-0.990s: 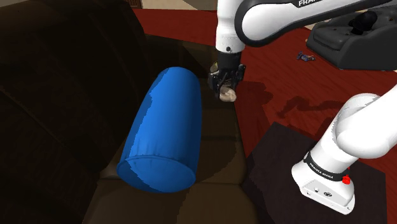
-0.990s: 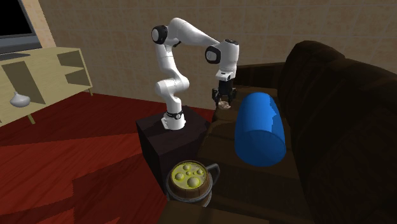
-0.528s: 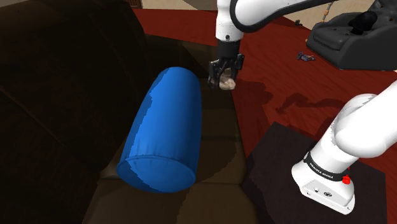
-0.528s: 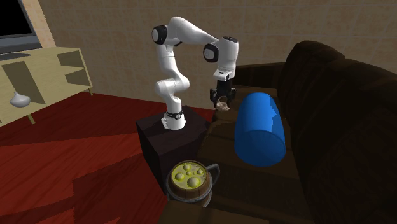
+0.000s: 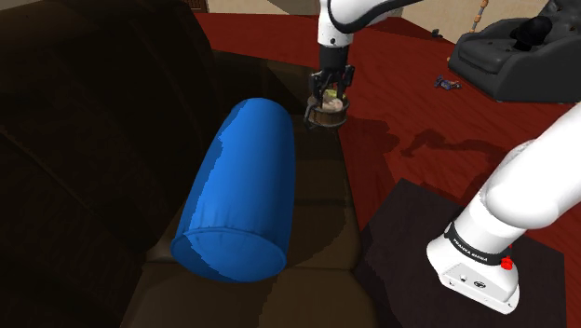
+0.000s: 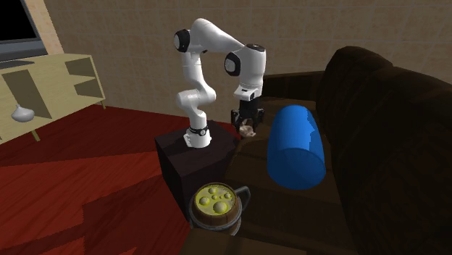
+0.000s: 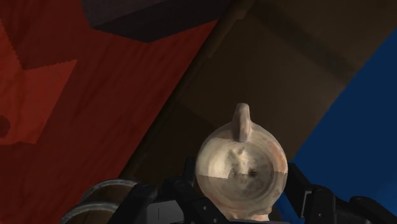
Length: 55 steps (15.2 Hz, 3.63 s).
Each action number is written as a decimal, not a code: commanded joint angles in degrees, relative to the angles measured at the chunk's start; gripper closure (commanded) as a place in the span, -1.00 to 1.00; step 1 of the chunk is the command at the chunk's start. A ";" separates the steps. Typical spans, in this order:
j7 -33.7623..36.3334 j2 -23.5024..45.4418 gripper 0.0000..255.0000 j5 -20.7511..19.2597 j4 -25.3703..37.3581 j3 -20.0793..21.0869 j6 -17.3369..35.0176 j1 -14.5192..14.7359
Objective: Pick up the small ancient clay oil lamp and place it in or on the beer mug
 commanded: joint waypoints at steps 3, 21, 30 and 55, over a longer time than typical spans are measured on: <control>-3.93 5.63 1.00 -1.16 5.81 -2.37 -0.05 -2.03; -18.90 37.23 1.00 -1.26 47.73 -8.82 -9.66 -10.31; -18.60 37.34 1.00 -1.33 40.97 -8.81 -2.79 -10.32; -18.54 37.13 -1.00 -1.32 44.47 -8.75 -6.51 -10.15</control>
